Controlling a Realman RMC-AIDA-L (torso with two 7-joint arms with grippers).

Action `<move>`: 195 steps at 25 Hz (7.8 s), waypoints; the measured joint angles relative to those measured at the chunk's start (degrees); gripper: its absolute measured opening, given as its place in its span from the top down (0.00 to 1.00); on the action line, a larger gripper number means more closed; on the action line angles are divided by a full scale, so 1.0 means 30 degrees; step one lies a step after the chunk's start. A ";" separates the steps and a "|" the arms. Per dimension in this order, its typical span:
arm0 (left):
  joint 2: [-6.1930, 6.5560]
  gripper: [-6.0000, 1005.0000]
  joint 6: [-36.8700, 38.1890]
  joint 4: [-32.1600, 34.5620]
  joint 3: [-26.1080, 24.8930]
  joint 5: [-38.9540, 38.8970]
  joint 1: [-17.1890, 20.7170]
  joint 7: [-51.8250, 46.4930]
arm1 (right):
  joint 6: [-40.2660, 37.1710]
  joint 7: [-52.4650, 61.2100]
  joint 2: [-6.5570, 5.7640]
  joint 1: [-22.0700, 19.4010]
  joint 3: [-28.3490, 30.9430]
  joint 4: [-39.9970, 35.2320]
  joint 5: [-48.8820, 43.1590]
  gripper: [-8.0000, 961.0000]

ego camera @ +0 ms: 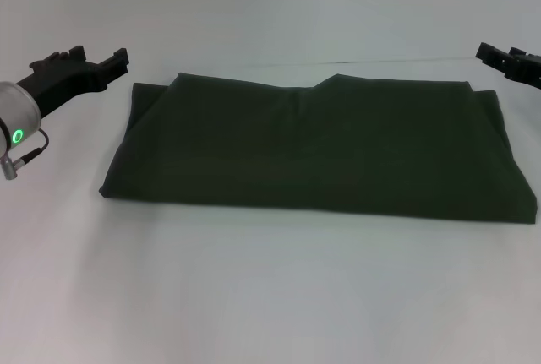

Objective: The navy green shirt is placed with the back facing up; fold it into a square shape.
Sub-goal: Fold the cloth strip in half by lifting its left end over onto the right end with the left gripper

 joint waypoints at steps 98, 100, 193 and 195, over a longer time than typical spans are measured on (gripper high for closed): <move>-0.0071 0.84 0.1610 -0.0228 0.2737 0.3558 0.2216 -0.5004 | -0.5843 1.1011 -0.1593 -0.2984 -0.5299 -0.2388 -0.1479 0.35; -0.0071 0.87 0.1692 -0.0229 0.2737 0.3560 0.2222 -0.5009 | -0.5478 1.1326 -0.1564 -0.2886 -0.5300 -0.2444 -0.2118 0.36; -0.0071 0.97 0.4502 0.1395 0.2557 0.3436 0.3158 -0.6046 | -0.0580 1.1213 -0.0011 -0.3752 -0.6996 -0.2888 -0.0406 0.85; -0.0070 0.96 0.5431 0.1739 0.2557 0.3436 0.3351 -0.6045 | -0.1267 1.1099 -0.0075 -0.3858 -0.6997 -0.2924 -0.0334 0.84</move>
